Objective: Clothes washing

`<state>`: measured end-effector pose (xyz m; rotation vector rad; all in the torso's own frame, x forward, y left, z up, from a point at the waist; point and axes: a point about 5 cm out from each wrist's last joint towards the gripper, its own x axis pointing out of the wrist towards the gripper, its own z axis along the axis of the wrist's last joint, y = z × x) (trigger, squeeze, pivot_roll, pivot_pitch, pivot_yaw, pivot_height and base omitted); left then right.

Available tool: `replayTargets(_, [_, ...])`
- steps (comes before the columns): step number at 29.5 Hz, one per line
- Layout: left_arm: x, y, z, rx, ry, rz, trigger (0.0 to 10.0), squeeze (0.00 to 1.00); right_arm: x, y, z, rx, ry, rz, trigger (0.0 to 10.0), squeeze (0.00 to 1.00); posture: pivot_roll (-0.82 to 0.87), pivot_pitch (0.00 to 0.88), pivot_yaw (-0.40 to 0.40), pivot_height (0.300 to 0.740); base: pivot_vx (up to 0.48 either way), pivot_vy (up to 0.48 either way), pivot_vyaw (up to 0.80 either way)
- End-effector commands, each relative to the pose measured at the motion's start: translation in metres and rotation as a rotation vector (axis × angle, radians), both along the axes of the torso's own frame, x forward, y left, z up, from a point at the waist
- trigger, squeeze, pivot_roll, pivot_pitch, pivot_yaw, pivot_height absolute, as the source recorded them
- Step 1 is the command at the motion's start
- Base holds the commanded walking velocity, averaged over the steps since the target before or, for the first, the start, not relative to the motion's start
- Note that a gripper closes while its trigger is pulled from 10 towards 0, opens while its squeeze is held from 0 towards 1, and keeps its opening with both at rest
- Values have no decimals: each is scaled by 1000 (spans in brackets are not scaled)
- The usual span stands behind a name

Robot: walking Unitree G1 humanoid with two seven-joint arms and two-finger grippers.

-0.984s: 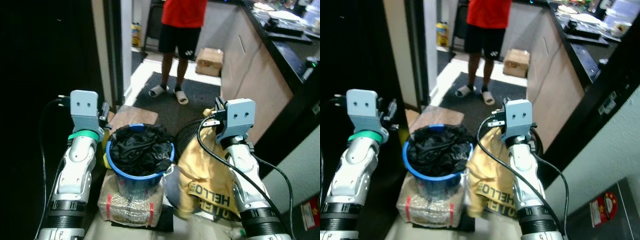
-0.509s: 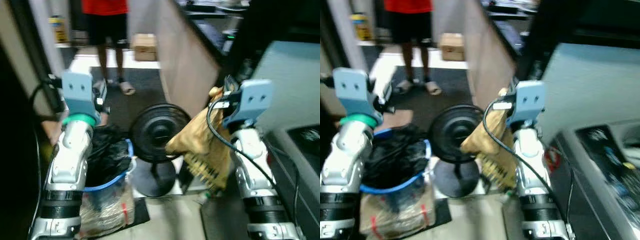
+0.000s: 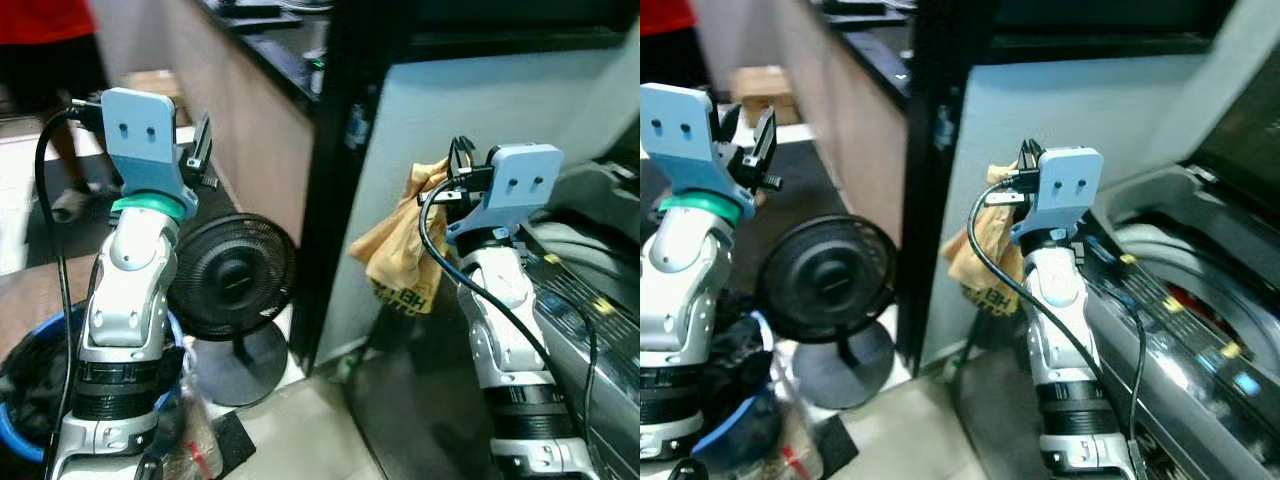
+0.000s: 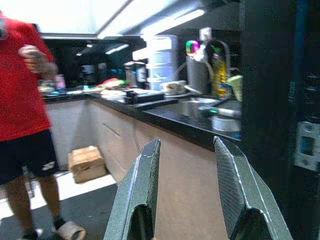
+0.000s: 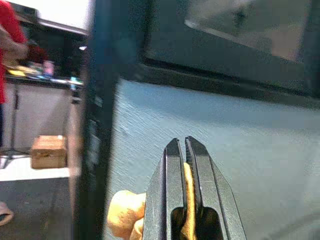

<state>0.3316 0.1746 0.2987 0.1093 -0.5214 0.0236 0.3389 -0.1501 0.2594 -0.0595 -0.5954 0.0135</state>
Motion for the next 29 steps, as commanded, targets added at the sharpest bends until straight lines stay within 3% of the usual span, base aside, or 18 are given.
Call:
replayTargets(1, [-1, -4, 2, -1, 2, -20, 10000, 0, -1, -6, -3, 14, 15, -16, 10000, 0, 114, 0, -7, 740, 0, 0, -800])
replayTargets(29, [-1, -6, 1, -15, 24, -35, 10000, 0, 1, -4, -6, 4, 33, 1, 10000, 0, 111, 0, -12, 740, 0, 0, -800])
